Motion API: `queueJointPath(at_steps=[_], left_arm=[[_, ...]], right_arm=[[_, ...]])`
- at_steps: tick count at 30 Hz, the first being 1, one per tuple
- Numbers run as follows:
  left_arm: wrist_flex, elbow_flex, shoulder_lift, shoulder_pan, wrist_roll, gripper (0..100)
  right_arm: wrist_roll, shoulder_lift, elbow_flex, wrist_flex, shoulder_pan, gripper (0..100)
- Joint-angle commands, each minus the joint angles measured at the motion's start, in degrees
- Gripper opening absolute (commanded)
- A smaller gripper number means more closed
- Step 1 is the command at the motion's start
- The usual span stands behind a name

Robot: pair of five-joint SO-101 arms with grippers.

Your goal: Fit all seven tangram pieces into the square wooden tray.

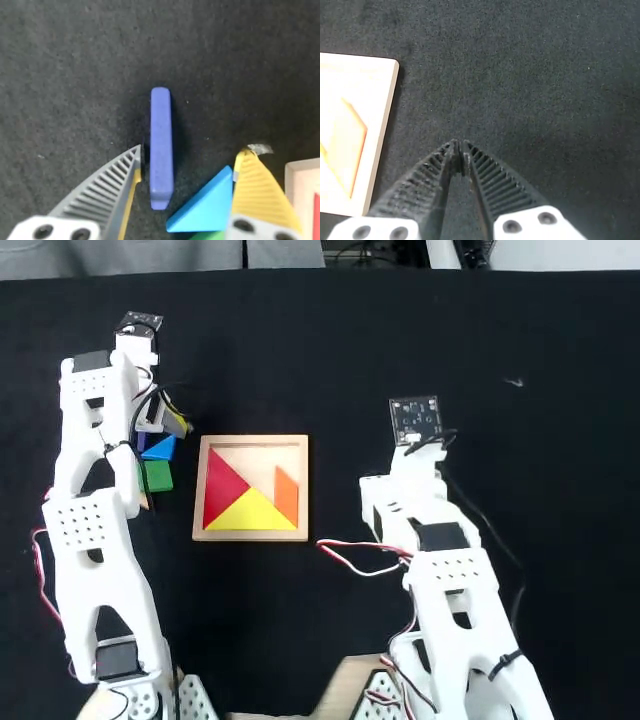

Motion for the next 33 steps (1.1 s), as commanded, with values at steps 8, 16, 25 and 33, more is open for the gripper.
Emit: queueJointPath(at_steps=[8,16,25,33], left_arm=[[4.84,-11.38,0.97,-0.92,-0.18,28],[7.38,-15.52,1.23,-0.84,-0.18,21],[7.47,-15.60,1.14,-0.84,-0.26,4],[19.60,-23.08,-1.58,1.71,-0.09,3]], right_arm=[[0.62,-1.63,-0.57,-1.14,0.44,1.5],[0.62,-1.63,-0.57,-1.14,0.44,1.5],[0.62,-1.63,-0.57,-1.14,0.44,1.5],[0.62,-1.63,-0.57,-1.14,0.44,1.5]])
